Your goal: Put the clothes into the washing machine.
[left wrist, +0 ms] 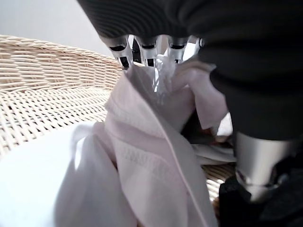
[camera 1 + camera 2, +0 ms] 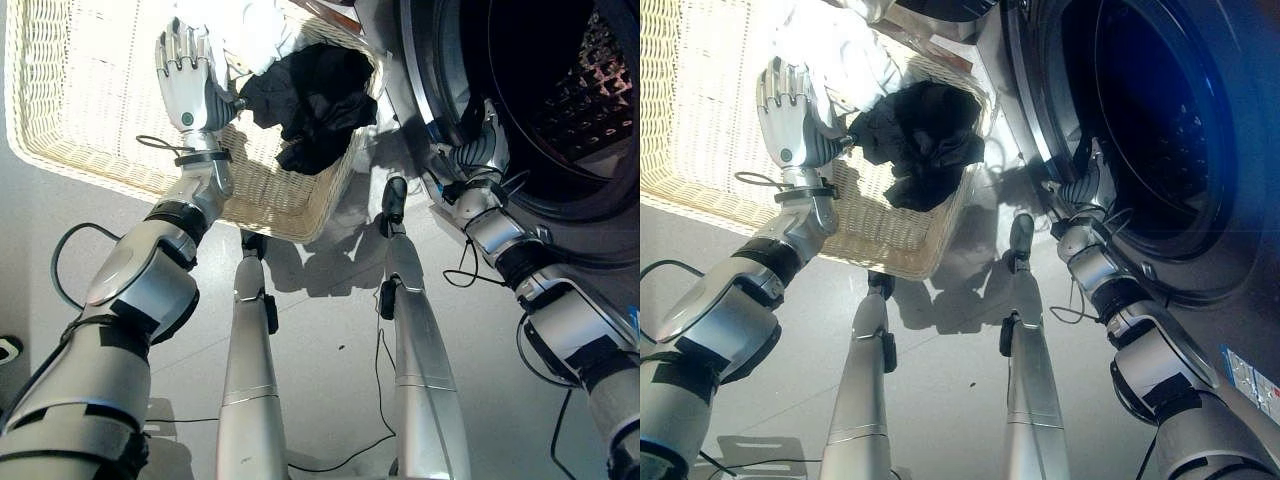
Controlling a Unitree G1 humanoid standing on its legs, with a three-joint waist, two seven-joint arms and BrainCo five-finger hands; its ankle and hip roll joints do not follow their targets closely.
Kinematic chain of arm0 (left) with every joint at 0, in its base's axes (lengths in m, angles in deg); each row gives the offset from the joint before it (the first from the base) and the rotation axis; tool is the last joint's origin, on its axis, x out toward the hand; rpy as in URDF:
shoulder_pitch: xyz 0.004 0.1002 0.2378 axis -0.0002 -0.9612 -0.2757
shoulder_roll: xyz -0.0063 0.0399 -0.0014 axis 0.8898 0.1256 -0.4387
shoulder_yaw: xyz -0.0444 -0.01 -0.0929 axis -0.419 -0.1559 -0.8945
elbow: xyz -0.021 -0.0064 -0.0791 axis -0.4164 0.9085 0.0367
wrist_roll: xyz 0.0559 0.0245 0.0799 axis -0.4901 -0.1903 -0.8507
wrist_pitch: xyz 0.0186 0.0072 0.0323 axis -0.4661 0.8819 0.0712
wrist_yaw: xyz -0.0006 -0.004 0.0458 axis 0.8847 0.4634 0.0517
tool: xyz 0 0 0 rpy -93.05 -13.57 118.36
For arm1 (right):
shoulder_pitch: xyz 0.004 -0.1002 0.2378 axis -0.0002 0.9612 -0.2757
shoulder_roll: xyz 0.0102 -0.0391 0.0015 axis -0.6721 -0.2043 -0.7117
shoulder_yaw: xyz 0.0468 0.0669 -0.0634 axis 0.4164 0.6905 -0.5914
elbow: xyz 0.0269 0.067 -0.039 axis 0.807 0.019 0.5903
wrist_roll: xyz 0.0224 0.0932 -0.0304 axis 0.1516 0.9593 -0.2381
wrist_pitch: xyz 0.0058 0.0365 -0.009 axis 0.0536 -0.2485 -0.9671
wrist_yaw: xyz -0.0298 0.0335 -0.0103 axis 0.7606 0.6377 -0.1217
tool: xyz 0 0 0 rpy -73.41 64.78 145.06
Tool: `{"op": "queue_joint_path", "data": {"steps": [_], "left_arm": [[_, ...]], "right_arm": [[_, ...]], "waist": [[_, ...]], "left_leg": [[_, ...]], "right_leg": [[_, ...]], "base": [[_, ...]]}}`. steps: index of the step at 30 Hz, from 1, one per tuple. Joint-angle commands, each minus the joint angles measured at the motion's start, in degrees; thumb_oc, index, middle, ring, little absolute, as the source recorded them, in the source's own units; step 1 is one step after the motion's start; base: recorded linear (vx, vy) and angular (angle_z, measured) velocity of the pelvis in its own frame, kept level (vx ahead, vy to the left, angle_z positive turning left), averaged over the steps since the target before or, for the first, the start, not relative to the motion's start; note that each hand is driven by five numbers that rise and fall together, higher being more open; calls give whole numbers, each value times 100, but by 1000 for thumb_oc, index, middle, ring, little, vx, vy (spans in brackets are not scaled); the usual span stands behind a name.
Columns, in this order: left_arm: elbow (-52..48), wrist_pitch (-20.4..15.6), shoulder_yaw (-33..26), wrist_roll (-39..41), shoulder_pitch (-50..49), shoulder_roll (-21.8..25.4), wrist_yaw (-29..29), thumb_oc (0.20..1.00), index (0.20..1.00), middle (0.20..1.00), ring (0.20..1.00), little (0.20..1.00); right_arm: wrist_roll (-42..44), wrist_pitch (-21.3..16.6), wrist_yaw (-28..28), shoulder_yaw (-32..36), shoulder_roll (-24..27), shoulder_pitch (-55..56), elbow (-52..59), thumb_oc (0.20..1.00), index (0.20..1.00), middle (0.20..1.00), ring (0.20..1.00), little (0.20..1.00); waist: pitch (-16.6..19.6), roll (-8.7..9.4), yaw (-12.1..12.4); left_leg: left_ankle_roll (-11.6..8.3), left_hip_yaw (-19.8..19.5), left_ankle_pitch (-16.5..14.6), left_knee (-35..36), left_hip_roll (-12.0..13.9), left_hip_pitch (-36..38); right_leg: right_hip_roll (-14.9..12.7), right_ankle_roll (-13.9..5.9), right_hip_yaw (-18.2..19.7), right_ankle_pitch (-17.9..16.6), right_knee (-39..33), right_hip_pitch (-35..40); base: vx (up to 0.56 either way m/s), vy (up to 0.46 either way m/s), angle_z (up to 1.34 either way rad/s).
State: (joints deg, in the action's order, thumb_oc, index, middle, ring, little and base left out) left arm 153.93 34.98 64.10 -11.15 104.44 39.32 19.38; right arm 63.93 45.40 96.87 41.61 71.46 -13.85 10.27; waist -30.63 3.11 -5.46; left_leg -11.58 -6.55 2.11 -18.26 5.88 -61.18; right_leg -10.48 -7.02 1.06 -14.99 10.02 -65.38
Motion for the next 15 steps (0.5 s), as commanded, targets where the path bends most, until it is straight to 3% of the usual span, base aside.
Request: {"op": "queue_joint_path", "data": {"steps": [1, 2, 4, 15], "left_arm": [[220, 243, 31, -212, 483, -166, 477, 736, 736, 736, 736, 736], [237, 288, 57, -206, 476, -158, 569, 200, 200, 200, 200, 200], [228, 345, 98, -105, 466, -110, 842, 200, 200, 200, 200, 200], [159, 400, -17, -106, 314, -80, 881, 200, 200, 200, 200, 200]], "right_arm": [[-220, -147, 116, -1, -70, 72, 343, 1000, 1000, 1000, 1000, 1000], [-225, -154, 112, -1, -58, 73, 385, 1000, 1000, 1000, 1000, 1000], [-252, -130, 117, -16, -20, 75, 537, 1000, 1000, 1000, 1000, 1000], [-475, -112, 182, 40, 39, 342, 1226, 1000, 1000, 1000, 1000, 1000]], "waist": [[83, 51, -37], [83, 49, -42], [83, 45, -51], [83, 16, -83]], "left_leg": [[676, 189, 523, 484, -345, 31], [676, 192, 528, 478, -347, 21], [680, 195, 536, 474, -354, 15], [680, 212, 545, 434, -378, -10]], "right_leg": [[409, -90, -113, 331, 501, 1], [412, -87, -108, 330, 503, -5], [422, -84, -94, 333, 515, -14], [391, -81, -57, 348, 539, -52]], "base": [[0, 0, 0], [0, 0, 0], [0, 0, 0], [0, 0, 0]]}}
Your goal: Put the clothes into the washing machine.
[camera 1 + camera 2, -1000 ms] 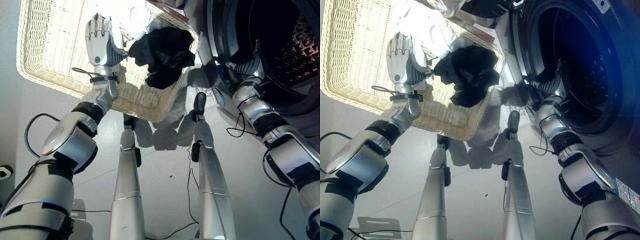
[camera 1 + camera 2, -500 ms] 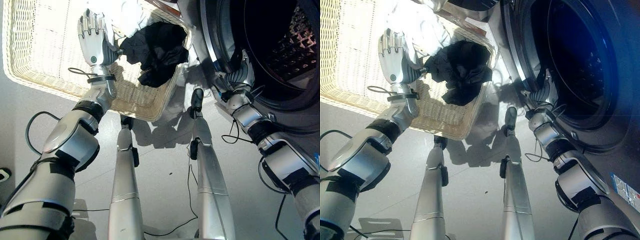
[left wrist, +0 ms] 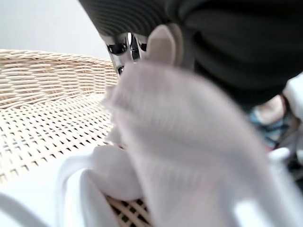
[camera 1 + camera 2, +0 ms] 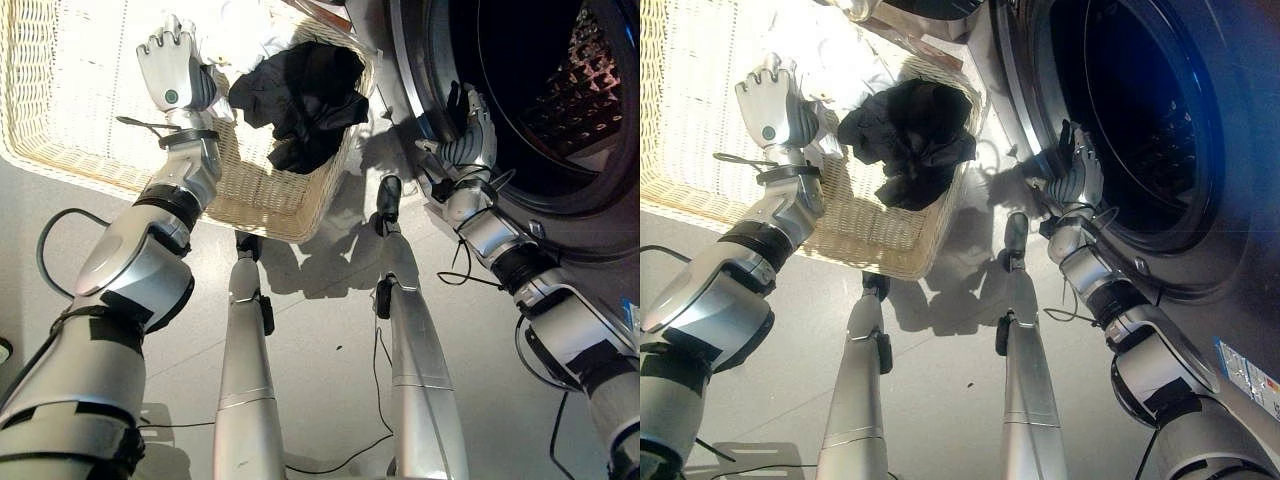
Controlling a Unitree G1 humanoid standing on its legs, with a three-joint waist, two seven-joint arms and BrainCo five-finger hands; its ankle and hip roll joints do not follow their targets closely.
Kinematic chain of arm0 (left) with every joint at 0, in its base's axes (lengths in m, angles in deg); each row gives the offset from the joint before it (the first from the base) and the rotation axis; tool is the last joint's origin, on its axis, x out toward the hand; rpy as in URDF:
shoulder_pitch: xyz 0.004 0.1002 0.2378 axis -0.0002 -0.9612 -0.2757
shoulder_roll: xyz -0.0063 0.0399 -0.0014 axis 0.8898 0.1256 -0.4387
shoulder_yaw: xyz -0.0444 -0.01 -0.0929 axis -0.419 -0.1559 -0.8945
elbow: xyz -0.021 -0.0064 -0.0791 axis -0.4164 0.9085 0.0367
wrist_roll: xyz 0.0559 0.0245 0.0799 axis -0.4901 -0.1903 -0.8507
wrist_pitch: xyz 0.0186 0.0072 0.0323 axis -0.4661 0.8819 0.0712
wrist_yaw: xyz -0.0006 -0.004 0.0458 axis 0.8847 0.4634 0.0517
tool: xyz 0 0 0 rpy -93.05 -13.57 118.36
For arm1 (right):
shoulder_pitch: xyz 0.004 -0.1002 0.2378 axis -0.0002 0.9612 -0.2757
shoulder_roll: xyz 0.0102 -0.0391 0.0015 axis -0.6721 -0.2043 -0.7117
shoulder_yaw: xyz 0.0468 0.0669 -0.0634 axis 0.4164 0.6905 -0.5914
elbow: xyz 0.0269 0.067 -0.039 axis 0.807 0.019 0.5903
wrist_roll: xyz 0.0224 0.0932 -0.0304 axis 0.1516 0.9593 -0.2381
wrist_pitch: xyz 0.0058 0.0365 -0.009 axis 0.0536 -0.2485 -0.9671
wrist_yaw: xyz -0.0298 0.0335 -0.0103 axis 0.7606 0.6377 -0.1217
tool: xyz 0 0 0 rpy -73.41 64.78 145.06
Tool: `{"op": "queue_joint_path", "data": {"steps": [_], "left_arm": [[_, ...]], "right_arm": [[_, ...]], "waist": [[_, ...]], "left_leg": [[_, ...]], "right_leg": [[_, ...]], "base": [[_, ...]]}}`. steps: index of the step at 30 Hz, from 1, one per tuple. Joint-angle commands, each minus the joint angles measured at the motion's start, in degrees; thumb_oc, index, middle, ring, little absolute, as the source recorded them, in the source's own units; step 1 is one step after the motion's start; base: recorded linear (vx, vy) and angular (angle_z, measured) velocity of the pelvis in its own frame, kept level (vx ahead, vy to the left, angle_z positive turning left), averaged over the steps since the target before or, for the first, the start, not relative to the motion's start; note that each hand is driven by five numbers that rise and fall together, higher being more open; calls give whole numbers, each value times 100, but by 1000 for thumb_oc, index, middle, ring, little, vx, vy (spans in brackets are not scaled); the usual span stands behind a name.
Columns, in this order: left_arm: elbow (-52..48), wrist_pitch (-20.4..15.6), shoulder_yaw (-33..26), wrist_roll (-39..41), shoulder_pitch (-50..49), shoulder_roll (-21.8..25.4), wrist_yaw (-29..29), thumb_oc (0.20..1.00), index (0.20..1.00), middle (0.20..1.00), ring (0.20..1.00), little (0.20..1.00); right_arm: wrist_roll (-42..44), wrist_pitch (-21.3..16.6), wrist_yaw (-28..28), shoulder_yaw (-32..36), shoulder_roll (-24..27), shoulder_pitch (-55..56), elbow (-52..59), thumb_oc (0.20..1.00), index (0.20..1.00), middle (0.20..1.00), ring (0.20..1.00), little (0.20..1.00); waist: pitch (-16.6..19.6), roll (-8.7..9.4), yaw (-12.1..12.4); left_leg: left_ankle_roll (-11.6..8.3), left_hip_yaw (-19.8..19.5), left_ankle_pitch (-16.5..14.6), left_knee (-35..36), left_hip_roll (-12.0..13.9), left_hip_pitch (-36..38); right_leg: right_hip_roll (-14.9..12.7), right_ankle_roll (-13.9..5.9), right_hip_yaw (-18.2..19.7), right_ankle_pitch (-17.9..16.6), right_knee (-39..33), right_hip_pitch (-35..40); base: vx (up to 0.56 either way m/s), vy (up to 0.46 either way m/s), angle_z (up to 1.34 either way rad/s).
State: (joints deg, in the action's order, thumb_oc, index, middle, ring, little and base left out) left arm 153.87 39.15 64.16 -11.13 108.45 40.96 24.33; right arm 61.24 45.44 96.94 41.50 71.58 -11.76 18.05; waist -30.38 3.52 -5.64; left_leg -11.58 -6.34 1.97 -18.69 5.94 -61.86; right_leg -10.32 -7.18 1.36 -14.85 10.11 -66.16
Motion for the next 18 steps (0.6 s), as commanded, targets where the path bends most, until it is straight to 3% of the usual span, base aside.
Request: {"op": "queue_joint_path", "data": {"steps": [1, 4, 10, 12, 13, 16, 17, 18], "left_arm": [[162, -19, -27, -101, -95, -247, 384, 200, 200, 200, 200, 200], [135, -2, -52, -87, -130, -257, 390, 200, 200, 200, 200, 200], [51, -218, -349, 341, -300, -264, 302, 200, 200, 200, 200, 200], [-85, -936, -851, 1035, -511, -270, -47, 200, 200, 200, 200, 200], [-101, -1006, -890, 1124, -533, -275, -71, 200, 200, 200, 200, 200], [-552, -1895, -1540, 1419, -929, -319, -392, 200, 200, 200, 200, 200], [-781, -1986, -1704, 1415, -1096, -349, -418, 200, 200, 200, 200, 200], [-1352, -2526, -2038, 1270, -1534, -430, -688, 200, 200, 200, 200, 200]], "right_arm": [[-206, -123, 180, 54, 23, 142, 462, 1000, 1000, 1000, 1000, 1000], [-200, -122, 196, 66, 11, 181, 546, 1000, 1000, 1000, 1000, 1000], [321, -493, -114, 284, -98, 408, 812, 1000, 1000, 1000, 1000, 1000], [903, -1018, -313, 519, -266, 660, 931, 1000, 1000, 1000, 1000, 1000], [962, -1076, -368, 537, -278, 684, 944, 1000, 1000, 1000, 1000, 1000], [1320, -1534, -695, 817, -486, 1034, 1291, 1000, 1000, 1000, 1000, 1000], [1398, -1599, -798, 913, -545, 1158, 1454, 1000, 1000, 1000, 1000, 1000], [1486, -1753, -964, 1135, -685, 1471, 1850, 1000, 1000, 1000, 1000, 1000]], "waist": [[59, -28, -64], [59, -32, -60], [59, -26, -62], [59, -25, -37], [59, -26, -36], [59, -24, 8], [59, -23, 28], [59, -32, 76]], "left_leg": [[681, 190, 559, 479, -384, 60], [683, 190, 561, 477, -390, 66], [680, 181, 572, 482, -386, 90], [684, 169, 571, 477, -385, 103], [684, 167, 570, 474, -386, 104], [692, 121, 554, 503, -404, 143], [695, 99, 548, 499, -415, 136], [706, 55, 532, 500, -437, 142]], "right_leg": [[375, -65, -87, 334, 530, 27], [372, -65, -87, 336, 532, 34], [377, -62, -68, 345, 557, 38], [378, -57, -70, 362, 581, 49], [378, -57, -72, 362, 582, 50], [376, -58, -96, 369, 557, 91], [373, -54, -99, 372, 557, 88], [374, -48, -119, 378, 559, 98]], "base": [[0, 0, 0], [0, 0, 0], [0, 0, 0], [3, -48, 0], [2, -55, -1], [0, -48, -1], [-1, -65, -1], [-3, -48, -1]]}}
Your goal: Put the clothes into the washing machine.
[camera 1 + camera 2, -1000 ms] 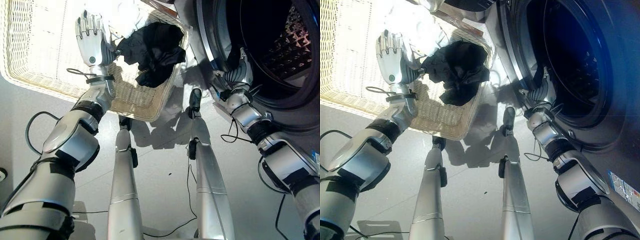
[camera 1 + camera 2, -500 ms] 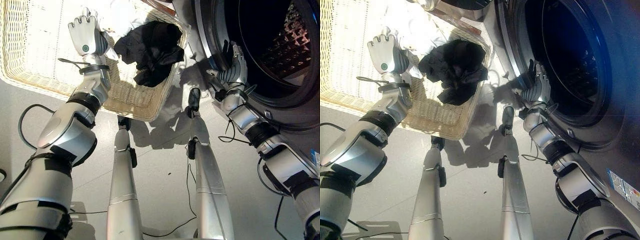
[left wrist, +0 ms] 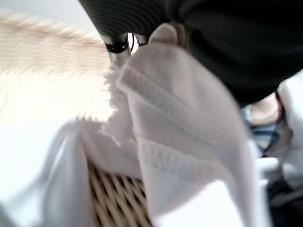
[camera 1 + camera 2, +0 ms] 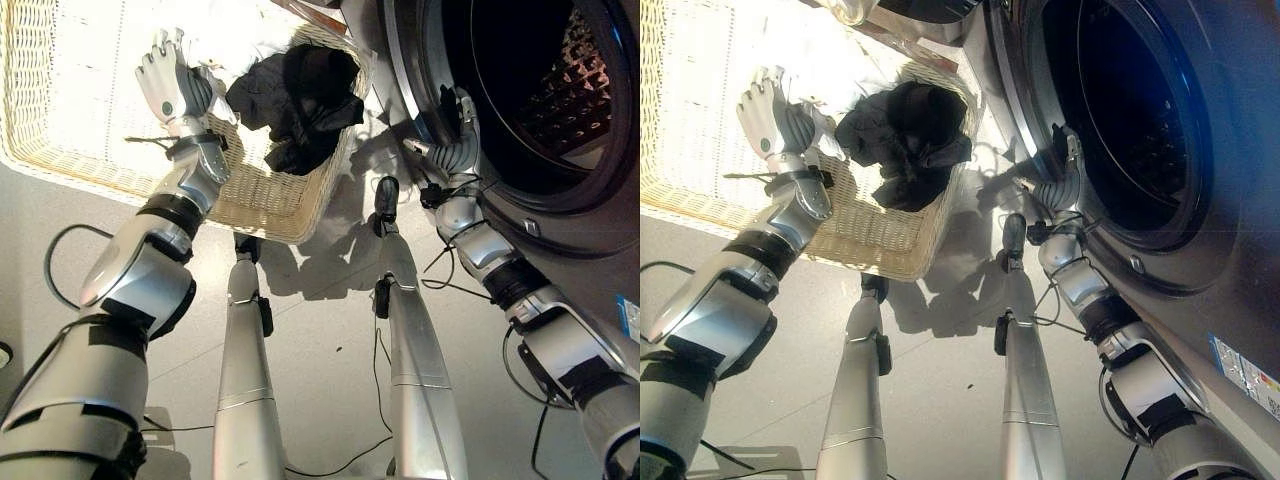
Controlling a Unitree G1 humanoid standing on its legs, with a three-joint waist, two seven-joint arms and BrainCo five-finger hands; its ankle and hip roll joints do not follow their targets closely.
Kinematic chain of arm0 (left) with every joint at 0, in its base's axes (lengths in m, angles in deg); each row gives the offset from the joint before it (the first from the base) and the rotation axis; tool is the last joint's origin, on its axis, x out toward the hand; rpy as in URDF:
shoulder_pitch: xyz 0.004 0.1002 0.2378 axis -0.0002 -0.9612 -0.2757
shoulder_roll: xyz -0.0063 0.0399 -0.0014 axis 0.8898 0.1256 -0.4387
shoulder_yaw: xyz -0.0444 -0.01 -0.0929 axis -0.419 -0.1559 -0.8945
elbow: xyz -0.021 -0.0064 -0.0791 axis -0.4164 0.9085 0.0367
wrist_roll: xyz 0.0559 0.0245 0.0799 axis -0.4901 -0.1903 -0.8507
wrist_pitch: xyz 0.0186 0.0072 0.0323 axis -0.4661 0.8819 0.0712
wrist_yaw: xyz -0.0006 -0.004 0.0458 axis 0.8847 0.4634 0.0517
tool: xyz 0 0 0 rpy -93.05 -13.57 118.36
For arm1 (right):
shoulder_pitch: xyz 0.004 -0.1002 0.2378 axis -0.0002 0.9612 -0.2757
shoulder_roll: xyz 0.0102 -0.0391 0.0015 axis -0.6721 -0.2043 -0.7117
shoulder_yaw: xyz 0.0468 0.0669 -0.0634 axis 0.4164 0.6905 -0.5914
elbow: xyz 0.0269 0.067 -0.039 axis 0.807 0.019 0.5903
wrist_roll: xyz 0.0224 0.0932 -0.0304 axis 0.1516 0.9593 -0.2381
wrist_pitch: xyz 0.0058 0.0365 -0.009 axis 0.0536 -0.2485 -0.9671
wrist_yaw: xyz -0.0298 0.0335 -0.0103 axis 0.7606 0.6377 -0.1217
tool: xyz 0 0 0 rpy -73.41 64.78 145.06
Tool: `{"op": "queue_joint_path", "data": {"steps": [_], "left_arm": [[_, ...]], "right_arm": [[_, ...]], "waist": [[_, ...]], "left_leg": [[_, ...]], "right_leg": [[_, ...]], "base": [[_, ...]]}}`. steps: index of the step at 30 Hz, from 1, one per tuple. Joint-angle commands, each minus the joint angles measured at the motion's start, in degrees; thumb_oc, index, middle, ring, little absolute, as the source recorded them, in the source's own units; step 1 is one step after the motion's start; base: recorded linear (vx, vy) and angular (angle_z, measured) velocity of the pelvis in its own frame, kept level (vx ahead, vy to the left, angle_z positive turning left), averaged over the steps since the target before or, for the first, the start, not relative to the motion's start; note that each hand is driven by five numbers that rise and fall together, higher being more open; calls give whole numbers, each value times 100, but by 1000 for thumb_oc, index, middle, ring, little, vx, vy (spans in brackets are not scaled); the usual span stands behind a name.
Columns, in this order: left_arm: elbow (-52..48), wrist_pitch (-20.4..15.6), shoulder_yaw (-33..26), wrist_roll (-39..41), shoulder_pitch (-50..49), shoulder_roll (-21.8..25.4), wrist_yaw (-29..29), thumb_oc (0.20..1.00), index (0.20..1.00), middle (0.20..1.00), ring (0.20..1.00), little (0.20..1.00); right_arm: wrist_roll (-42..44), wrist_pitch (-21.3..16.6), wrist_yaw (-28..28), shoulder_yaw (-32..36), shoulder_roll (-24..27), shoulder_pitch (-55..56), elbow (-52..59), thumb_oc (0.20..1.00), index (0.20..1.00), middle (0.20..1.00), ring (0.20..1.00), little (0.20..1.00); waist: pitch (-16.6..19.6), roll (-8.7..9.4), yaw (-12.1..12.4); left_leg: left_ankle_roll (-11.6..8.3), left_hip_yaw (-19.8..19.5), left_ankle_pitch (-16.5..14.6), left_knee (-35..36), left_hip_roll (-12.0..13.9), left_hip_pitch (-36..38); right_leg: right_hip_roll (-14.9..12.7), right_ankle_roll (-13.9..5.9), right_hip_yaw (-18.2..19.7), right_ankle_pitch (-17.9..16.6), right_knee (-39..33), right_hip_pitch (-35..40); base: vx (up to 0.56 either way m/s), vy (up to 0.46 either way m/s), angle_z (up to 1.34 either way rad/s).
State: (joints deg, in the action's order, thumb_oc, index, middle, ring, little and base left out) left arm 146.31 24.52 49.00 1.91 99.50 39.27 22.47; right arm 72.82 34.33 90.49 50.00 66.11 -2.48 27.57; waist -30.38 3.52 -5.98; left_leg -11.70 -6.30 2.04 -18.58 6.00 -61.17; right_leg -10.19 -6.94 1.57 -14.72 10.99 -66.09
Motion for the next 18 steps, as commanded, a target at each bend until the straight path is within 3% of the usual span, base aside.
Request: {"op": "queue_joint_path", "data": {"steps": [1, 2, 3, 7, 10, 12, 18], "left_arm": [[-671, -1155, -562, -57, -709, -273, -540, 200, 200, 200, 200, 200], [-886, -1263, -644, -113, -843, -316, -585, 200, 200, 200, 200, 200], [-1617, -1624, -841, -541, -1370, -486, -903, 200, 200, 200, 200, 200], [-2836, -2092, -1137, -1629, -2236, -860, -1192, 200, 200, 200, 200, 200], [-3367, -2199, -1201, -2170, -2501, -875, -1200, 200, 200, 200, 200, 200], [-4057, -2204, -1205, -2775, -2734, -848, -1113, 200, 200, 200, 200, 200], [-5012, -2038, -1074, -3412, -2863, -636, -722, 200, 200, 200, 200, 200]], "right_arm": [[346, -664, -370, 315, -154, 595, 954, 1000, 1000, 1000, 1000, 1000], [429, -719, -442, 382, -199, 685, 1092, 1000, 1000, 1000, 1000, 1000], [578, -812, -734, 602, -352, 1015, 1547, 1000, 1000, 1000, 1000, 1000], [1181, -841, -1617, 939, -674, 1590, 2322, 1000, 1000, 1000, 1000, 1000], [1598, -802, -2089, 1015, -776, 1759, 2563, 1000, 1000, 1000, 1000, 1000], [2252, -666, -2812, 1047, -879, 1960, 2844, 1000, 1000, 1000, 1000, 1000], [3106, -310, -3846, 930, -902, 2113, 3274, 1000, 1000, 1000, 1000, 1000]], "waist": [[59, -36, 117], [59, -40, 133], [59, -63, 197], [59, -73, 318], [59, -66, 366], [59, -59, 415], [59, -85, 497]], "left_leg": [[721, 45, 522, 487, -445, 79], [727, 36, 519, 487, -452, 71], [752, 5, 508, 486, -475, 54], [813, -53, 520, 555, -498, 120], [832, -75, 528, 572, -504, 138], [858, -100, 537, 581, -509, 180], [899, -132, 563, 557, -544, 243]], "right_leg": [[362, -70, -144, 366, 474, 98], [360, -68, -150, 368, 477, 93], [353, -64, -177, 379, 495, 85], [327, -87, -259, 342, 468, 167], [310, -99, -304, 329, 470, 195], [271, -104, -354, 313, 472, 246], [193, -128, -425, 316, 502, 333]], "base": [[-5, -41, -2], [-5, -34, -1], [-5, -34, 0], [-5, -37, 1], [-1, -42, 1], [0, -37, 1], [0, 0, 0]]}}
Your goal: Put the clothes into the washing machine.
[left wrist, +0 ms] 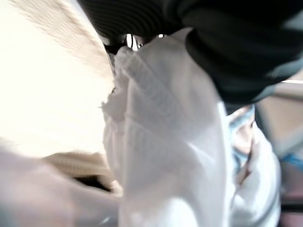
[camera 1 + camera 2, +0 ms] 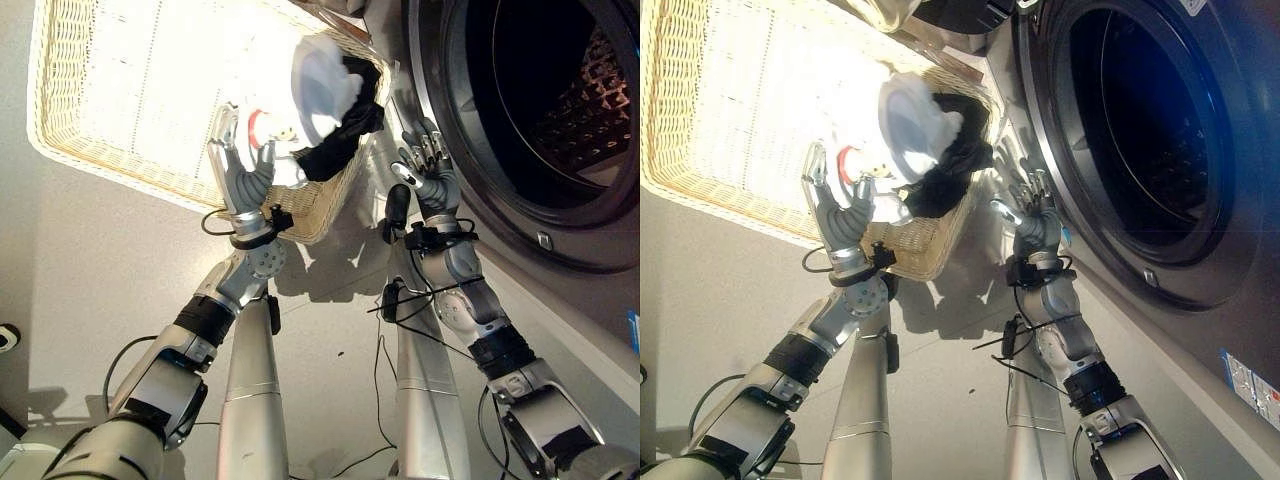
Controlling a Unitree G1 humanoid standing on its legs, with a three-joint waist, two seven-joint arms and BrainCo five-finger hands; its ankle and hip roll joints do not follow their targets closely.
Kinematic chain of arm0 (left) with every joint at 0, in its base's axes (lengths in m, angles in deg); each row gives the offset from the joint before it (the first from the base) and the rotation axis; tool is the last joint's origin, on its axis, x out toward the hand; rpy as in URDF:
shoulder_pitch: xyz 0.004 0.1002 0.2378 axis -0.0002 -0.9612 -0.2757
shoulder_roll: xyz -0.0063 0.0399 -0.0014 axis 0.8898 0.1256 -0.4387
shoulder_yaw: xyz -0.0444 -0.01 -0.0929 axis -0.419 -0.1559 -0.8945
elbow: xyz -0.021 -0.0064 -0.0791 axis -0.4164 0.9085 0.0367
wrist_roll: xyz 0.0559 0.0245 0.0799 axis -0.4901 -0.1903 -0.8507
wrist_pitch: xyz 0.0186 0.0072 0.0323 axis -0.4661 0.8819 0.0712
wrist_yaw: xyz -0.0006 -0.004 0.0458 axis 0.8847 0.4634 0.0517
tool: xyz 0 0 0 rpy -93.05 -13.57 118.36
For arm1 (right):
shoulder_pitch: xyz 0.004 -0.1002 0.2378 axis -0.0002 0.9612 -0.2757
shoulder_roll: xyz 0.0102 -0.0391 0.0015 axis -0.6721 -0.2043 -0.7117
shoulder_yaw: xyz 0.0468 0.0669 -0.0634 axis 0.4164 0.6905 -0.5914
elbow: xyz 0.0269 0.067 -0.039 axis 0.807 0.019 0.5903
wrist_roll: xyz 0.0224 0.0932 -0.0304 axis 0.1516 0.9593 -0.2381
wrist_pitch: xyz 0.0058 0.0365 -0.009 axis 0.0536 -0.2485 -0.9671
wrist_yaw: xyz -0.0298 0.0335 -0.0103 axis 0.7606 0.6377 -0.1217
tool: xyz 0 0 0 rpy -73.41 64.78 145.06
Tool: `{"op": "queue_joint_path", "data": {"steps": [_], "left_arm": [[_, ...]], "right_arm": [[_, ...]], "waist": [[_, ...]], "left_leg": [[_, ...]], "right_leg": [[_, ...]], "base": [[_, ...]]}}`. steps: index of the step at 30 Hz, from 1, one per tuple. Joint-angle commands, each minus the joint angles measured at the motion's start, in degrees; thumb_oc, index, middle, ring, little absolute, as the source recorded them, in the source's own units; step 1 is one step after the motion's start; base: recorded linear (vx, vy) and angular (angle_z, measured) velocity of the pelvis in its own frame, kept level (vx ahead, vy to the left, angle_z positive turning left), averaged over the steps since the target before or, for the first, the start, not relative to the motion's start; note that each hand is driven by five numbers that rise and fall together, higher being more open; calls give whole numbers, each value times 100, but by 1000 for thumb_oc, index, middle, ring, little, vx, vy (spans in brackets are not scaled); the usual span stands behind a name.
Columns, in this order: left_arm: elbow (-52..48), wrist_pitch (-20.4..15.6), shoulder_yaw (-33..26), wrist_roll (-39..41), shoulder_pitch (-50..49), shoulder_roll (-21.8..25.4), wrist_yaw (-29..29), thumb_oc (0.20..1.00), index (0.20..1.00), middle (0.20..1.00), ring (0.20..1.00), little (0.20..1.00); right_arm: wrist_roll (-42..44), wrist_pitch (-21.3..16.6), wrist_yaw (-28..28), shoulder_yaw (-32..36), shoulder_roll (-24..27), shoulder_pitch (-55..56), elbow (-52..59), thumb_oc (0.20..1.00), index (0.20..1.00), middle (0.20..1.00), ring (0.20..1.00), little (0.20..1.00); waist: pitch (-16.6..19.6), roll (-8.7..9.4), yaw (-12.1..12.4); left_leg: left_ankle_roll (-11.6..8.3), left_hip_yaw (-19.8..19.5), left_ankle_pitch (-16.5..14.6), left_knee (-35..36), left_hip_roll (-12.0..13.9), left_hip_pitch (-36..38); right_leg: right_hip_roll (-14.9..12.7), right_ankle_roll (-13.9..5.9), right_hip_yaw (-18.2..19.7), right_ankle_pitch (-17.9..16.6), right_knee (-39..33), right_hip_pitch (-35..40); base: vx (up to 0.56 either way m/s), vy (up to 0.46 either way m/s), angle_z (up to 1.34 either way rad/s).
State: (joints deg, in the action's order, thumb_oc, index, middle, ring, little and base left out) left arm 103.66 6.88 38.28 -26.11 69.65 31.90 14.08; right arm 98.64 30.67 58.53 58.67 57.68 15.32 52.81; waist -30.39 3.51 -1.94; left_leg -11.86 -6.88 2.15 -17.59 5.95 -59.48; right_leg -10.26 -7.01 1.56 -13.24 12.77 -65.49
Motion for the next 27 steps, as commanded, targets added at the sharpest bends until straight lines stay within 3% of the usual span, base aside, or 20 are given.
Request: {"op": "queue_joint_path", "data": {"steps": [1, 10, 16, 27], "left_arm": [[-845, -229, 38, -749, 128, 152, 207, 200, 200, 200, 200, 200], [-1387, 24, 572, -1361, 373, 546, 900, 200, 200, 200, 200, 200], [-1427, 120, 915, -1398, 537, 656, 1302, 200, 200, 200, 200, 200], [-1359, 72, 1304, -1546, 729, 879, 1781, 200, 200, 200, 200, 200]], "right_arm": [[717, 193, -823, 32, -45, 337, 817, 1000, 1000, 1000, 1000, 1000], [2006, 975, -2027, -255, 180, 256, 1179, 1000, 1000, 1000, 1000, 1000], [2816, 1280, -2646, -422, 218, 125, 1381, 1000, 1000, 1000, 1000, 1000], [3603, 1287, -3504, -623, 308, 38, 1668, 1000, 1000, 1000, 1000, 1000]], "waist": [[60, -86, 103], [60, -105, 133], [60, -95, 149], [60, -99, 132]], "left_leg": [[914, -80, 555, 454, -542, 88], [919, -92, 581, 384, -546, 75], [924, -103, 578, 329, -559, 48], [926, -114, 569, 234, -586, -49]], "right_leg": [[184, -130, -436, 170, 325, 292], [116, -166, -487, 151, 347, 313], [102, -193, -520, 132, 350, 315], [105, -212, -500, 75, 342, 237]], "base": [[0, 0, 0], [0, 0, 0], [0, 0, 0], [0, 0, 0]]}}
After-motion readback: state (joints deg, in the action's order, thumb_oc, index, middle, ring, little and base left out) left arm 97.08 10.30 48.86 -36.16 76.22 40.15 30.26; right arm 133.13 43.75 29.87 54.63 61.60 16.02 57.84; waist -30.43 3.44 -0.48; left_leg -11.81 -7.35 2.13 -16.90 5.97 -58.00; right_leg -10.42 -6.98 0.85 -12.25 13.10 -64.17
